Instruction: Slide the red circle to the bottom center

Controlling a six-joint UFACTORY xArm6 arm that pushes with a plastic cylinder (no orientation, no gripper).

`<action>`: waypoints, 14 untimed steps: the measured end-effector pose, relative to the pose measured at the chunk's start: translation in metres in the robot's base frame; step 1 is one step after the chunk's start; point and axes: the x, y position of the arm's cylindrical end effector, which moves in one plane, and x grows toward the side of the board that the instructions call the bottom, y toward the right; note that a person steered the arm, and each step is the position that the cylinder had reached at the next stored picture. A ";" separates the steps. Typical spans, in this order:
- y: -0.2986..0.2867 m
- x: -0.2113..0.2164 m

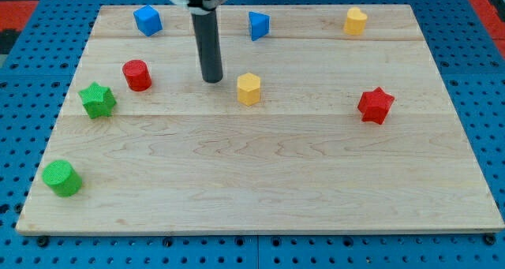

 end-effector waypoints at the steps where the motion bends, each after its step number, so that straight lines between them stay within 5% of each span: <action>1: 0.012 -0.002; 4: 0.043 -0.002; 7: -0.157 -0.030; 8: -0.174 -0.021; 10: -0.157 0.023; 14: -0.154 -0.040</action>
